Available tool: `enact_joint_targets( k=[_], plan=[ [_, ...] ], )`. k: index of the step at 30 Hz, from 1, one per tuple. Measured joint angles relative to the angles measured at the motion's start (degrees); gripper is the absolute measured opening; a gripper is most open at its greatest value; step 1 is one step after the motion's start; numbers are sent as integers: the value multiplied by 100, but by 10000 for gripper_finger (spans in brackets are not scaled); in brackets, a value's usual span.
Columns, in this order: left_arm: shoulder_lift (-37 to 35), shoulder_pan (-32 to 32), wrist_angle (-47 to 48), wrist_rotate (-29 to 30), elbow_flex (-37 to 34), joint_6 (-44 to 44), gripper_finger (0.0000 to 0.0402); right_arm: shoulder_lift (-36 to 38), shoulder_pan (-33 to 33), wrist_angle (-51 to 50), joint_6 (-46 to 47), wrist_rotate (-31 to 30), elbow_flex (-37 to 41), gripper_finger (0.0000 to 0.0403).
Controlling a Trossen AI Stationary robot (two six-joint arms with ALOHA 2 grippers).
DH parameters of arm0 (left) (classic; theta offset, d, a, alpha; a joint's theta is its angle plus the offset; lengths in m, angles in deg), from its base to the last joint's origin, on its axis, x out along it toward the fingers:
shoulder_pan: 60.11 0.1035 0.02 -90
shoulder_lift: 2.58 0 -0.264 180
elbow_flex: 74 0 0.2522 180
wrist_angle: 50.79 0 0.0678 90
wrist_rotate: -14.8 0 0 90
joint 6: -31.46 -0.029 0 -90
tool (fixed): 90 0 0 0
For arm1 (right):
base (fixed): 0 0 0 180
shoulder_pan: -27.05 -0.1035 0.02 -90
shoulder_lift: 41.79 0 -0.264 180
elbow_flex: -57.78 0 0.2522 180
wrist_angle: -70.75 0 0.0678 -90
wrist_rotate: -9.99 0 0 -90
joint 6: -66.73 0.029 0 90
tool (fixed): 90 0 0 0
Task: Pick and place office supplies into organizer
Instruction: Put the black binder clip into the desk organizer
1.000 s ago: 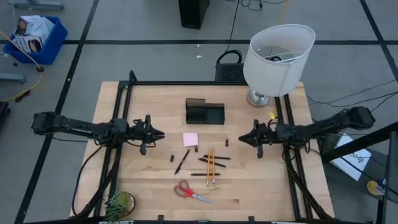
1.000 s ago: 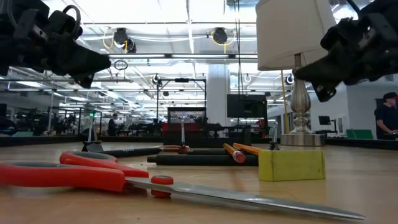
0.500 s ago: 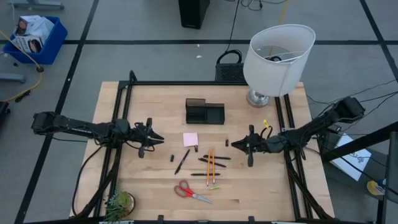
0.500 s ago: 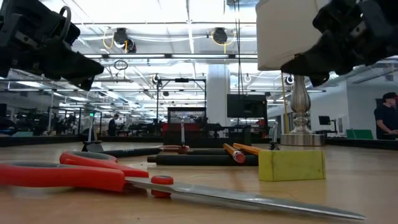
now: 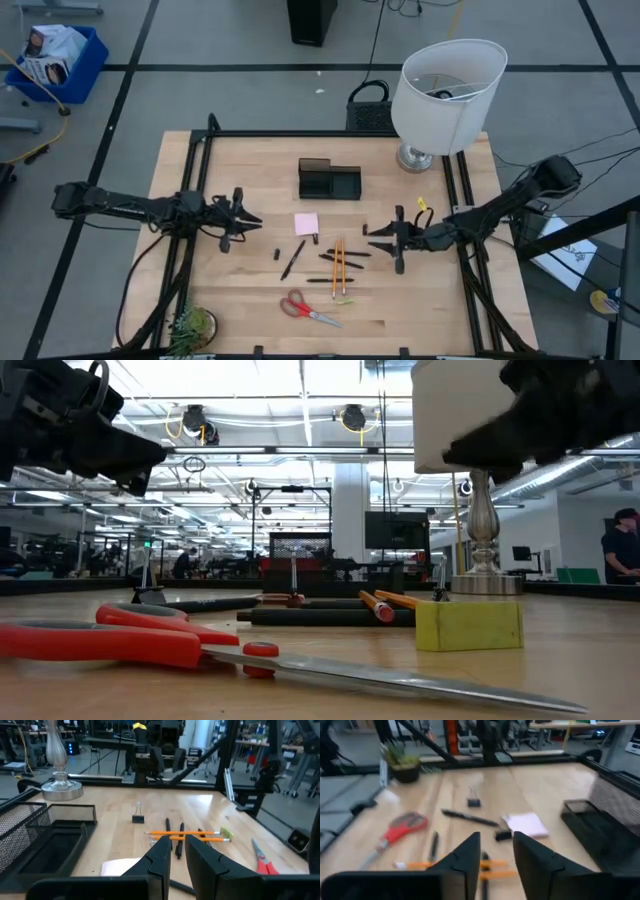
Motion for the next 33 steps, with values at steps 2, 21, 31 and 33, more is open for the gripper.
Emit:
enact_joint_targets(
  k=[2, 21, 31, 33],
  plan=[
    [-20, -3, -7, -2, 0, 83, 63, -159, -113, 196, 18, 39, -272, 131],
    [-29, -13, -37, -2, 0, 70, 63, -1203, -505, 313, 148, -977, -1597, 155],
    [-90, -9, -183, -172, 0, -74, 63, -1982, -522, -3468, 2050, -3741, -3338, 149],
    [-168, -9, -190, -510, 0, -72, 63, -2041, -478, -3965, 2688, -3701, -3429, 149]
  ],
)
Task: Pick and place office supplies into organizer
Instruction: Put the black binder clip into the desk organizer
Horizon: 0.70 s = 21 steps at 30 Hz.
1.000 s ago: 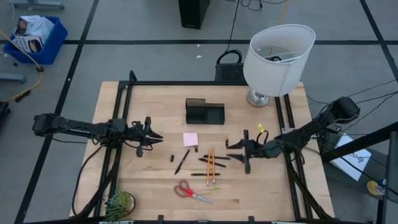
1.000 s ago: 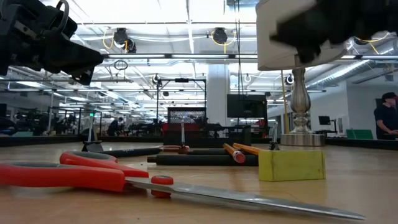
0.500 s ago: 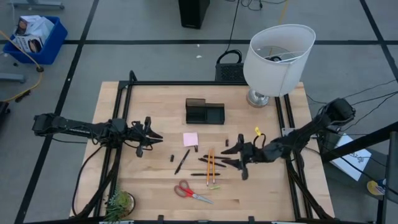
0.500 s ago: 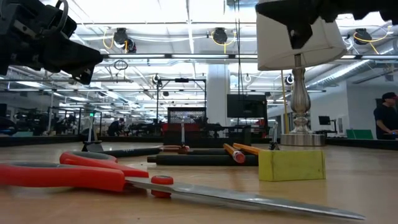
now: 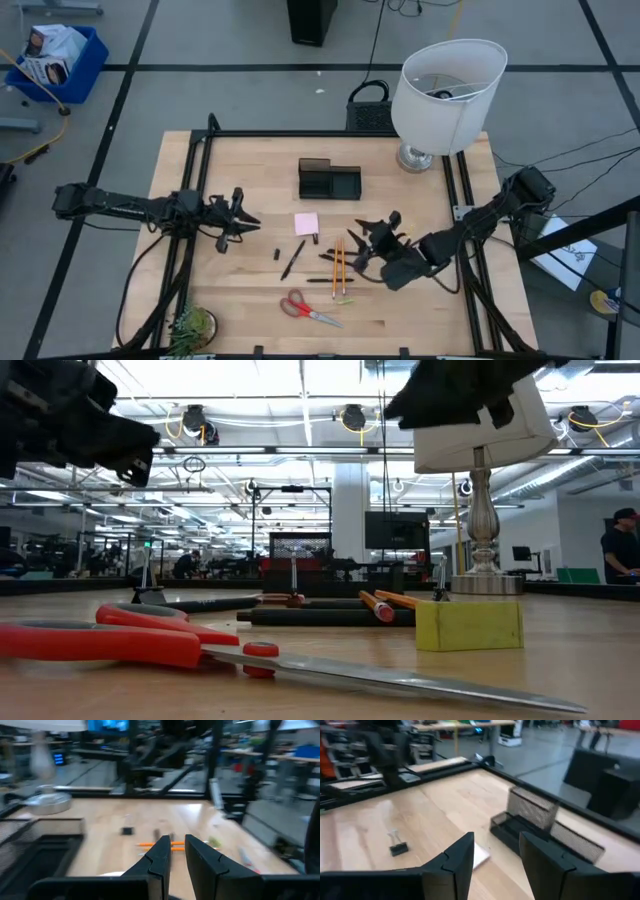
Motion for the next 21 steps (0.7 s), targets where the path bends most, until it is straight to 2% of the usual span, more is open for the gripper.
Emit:
enact_joint_targets(
  k=[3, 5, 10, 15, 21],
  plan=[
    [-240, -4, 54, -418, 0, -3, 63, -31, 53, -594, 844, 219, 27, 149],
    [-464, 0, 224, -343, 2, -52, 63, -23, 91, -897, 1262, 367, 57, 149],
    [-1076, 6, 845, 737, 2, -36, 63, -24, 112, -1309, 1921, 429, 162, 149],
    [-1543, 4, 1191, 972, 4, -60, 63, -21, 153, -1362, 2218, 444, 366, 148],
    [-2019, 4, 1493, 1593, 8, -205, 63, -202, 396, -1393, 2775, 966, 741, 148]
  ],
)
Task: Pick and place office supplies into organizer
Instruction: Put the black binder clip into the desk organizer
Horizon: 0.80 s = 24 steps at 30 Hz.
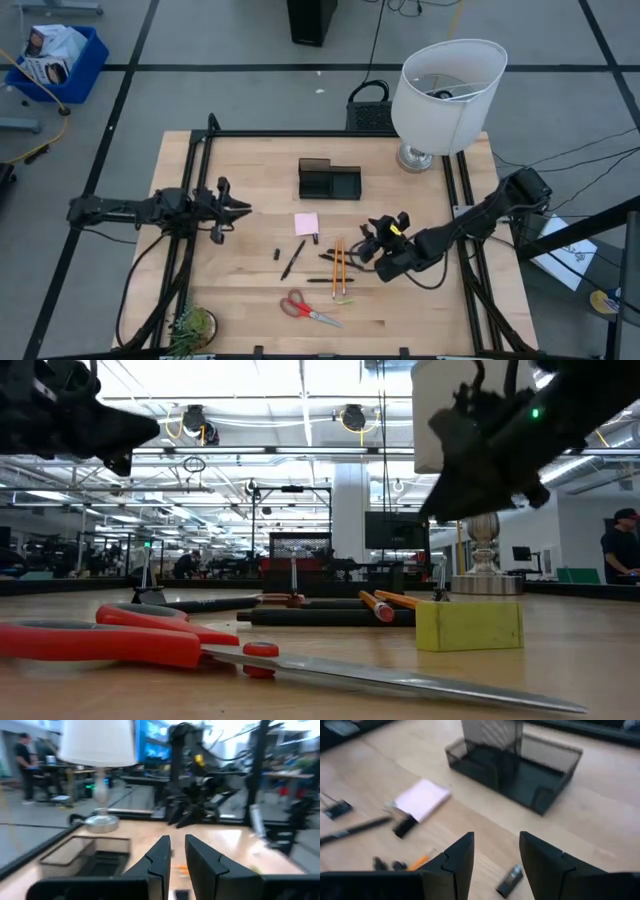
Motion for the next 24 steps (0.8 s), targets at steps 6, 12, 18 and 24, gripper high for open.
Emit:
enact_joint_targets(
  k=[6, 12, 18, 24],
  plan=[
    [-143, 0, 664, 448, -2, 57, 63, -490, 217, 0, 89, 361, 30, 149],
    [-121, 0, 600, 437, -2, 493, 63, -528, 239, 35, 108, 476, 28, 148],
    [-119, 0, 600, 435, -2, 227, 63, -411, 205, 64, 0, 479, 24, 151],
    [-119, 0, 600, 432, -2, 96, 63, -411, 242, 88, -132, 478, 24, 152]
  ],
)
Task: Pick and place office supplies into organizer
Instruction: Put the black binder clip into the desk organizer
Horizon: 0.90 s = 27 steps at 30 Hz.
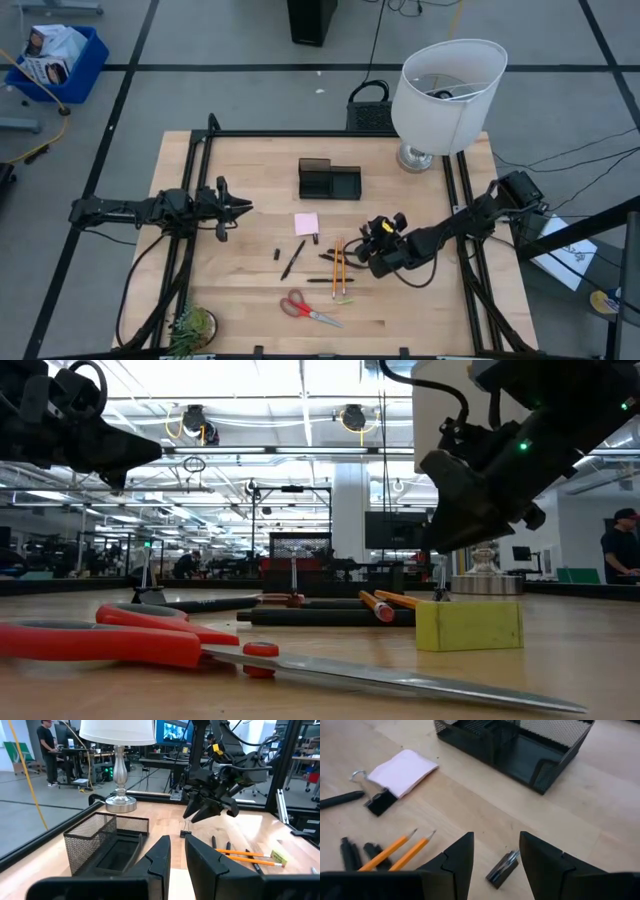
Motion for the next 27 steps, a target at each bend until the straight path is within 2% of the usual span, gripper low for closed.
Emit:
enact_joint_targets(
  k=[12, 16, 27],
  plan=[
    [0, 0, 0, -2, -2, -108, 63, 42, -272, -360, -48, -146, 0, 145],
    [0, 0, 0, -2, -2, -105, 63, 206, -267, -350, -363, -129, 0, 145],
    [0, -2, -2, -4, -7, -92, 63, 361, -178, -493, 58, 158, -2, 140]
  ],
)
